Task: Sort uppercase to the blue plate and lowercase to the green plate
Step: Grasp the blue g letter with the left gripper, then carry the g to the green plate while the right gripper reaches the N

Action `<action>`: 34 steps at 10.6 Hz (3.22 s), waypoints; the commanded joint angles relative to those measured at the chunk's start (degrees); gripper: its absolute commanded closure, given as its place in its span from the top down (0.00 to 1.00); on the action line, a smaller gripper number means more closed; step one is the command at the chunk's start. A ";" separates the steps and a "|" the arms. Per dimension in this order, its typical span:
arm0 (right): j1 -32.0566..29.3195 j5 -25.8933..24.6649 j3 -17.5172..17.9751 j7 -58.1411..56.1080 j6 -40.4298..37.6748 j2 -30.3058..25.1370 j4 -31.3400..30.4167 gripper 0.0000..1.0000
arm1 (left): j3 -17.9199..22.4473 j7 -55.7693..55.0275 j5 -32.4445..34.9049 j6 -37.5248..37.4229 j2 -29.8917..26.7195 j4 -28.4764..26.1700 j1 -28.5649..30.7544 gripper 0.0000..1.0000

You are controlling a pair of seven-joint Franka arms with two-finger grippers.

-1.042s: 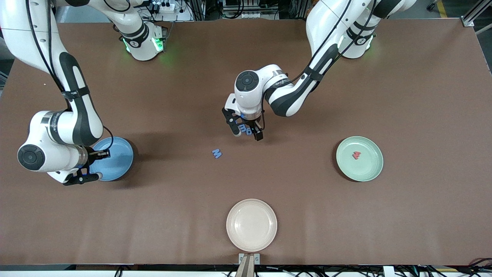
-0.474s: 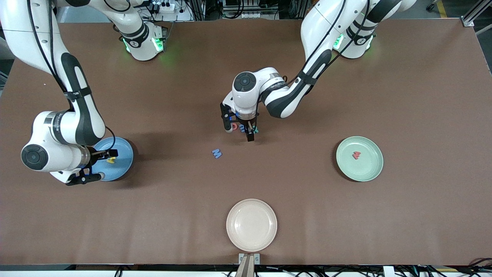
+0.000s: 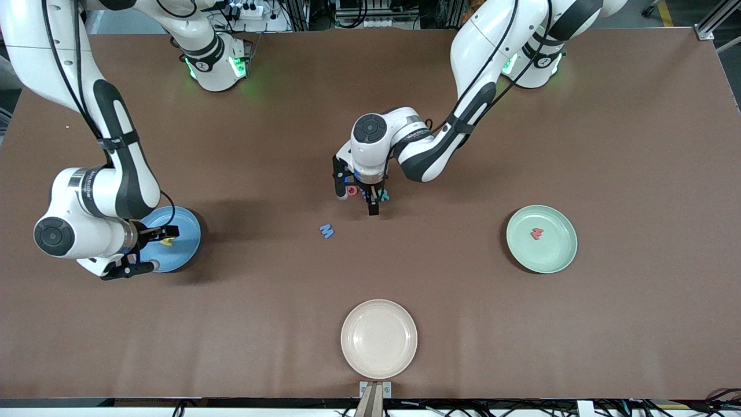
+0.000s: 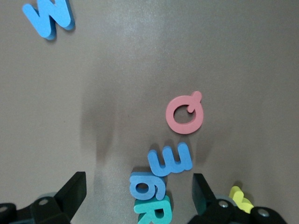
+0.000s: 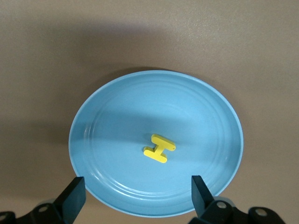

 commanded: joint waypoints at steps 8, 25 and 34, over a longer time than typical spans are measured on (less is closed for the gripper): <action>-0.51 0.27 0.49 -0.54 0.84 0.32 -0.46 1.00 | -0.15 1.50 1.80 -0.18 0.71 -0.17 0.60 1.00; 0.99 0.27 0.75 -0.28 0.84 0.49 -0.37 1.00 | -0.15 0.80 1.62 -0.27 1.06 -0.43 0.60 0.50; 1.68 1.67 0.84 0.33 0.58 0.58 -0.28 1.00 | -0.76 1.33 -2.66 -9.49 -4.99 0.27 4.11 0.13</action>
